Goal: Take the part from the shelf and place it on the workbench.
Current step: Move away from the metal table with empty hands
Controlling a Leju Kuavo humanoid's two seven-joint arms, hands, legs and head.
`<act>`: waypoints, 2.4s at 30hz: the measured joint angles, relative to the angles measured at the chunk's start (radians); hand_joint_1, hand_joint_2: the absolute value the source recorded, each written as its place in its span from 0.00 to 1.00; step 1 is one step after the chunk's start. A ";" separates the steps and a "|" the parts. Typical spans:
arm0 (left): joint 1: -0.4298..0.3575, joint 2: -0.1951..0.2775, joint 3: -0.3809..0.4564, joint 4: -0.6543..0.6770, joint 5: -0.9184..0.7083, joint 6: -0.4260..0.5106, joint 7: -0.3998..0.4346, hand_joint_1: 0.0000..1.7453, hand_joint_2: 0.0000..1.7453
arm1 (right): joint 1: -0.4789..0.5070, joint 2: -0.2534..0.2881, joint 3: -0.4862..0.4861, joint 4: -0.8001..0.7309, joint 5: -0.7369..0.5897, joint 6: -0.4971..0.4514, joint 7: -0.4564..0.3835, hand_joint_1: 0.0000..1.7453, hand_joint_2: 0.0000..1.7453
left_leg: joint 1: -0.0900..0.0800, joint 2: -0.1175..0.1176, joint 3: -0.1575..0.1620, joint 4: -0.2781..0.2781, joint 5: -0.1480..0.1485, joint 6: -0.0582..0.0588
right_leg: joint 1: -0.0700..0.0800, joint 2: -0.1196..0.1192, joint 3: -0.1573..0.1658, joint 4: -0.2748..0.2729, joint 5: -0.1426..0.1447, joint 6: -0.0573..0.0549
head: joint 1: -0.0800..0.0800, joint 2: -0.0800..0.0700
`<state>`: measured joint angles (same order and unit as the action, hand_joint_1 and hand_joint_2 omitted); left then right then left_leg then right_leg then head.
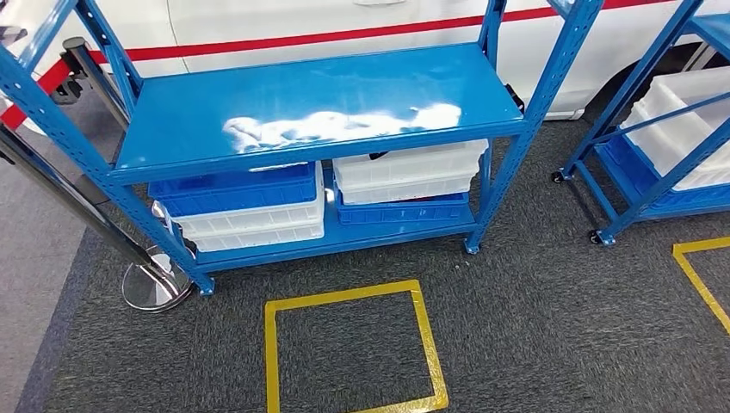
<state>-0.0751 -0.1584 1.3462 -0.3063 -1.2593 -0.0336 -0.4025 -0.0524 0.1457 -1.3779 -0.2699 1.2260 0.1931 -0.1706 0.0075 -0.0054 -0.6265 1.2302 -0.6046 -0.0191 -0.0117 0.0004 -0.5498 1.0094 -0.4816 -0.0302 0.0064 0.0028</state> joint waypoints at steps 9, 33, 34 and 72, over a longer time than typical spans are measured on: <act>0.002 0.001 0.000 0.000 -0.001 0.000 -0.004 0.00 0.00 | 0.000 0.002 0.000 0.000 0.003 0.008 0.000 0.00 0.00 | -0.001 0.000 0.055 -0.199 0.137 0.020 | 0.004 0.006 0.049 0.006 -0.043 0.032 | 0.000 0.000; 0.000 -0.001 0.000 0.000 -0.005 0.004 -0.008 0.00 0.00 | 0.006 0.003 0.000 0.000 0.011 0.009 -0.004 0.00 1.00 | 0.003 0.000 -0.003 0.054 -0.058 -0.007 | 0.006 0.005 0.011 0.007 -0.011 -0.004 | 0.005 0.000; 0.001 -0.002 0.000 0.000 -0.005 0.004 -0.008 0.00 0.00 | 0.006 0.003 0.000 0.000 0.011 0.009 -0.004 0.00 1.00 | 0.004 0.000 -0.007 0.023 -0.040 -0.007 | 0.006 0.007 0.026 0.007 -0.022 -0.003 | 0.005 0.000; -0.007 -0.004 -0.022 0.000 -0.022 0.021 -0.003 0.00 0.00 | -0.003 0.005 -0.002 0.001 0.014 0.017 0.042 0.00 1.00 | -0.004 -0.002 0.074 -0.208 0.132 0.020 | 0.010 0.002 0.008 0.012 -0.016 0.015 | 0.000 0.000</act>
<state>-0.0816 -0.1629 1.3239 -0.3063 -1.2813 -0.0131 -0.4050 -0.0557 0.1508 -1.3801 -0.2687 1.2403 0.2099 -0.1285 0.0034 -0.0069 -0.5520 1.0226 -0.4725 0.0013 -0.0014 0.0028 -0.5421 1.0210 -0.4978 -0.0149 0.0066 0.0029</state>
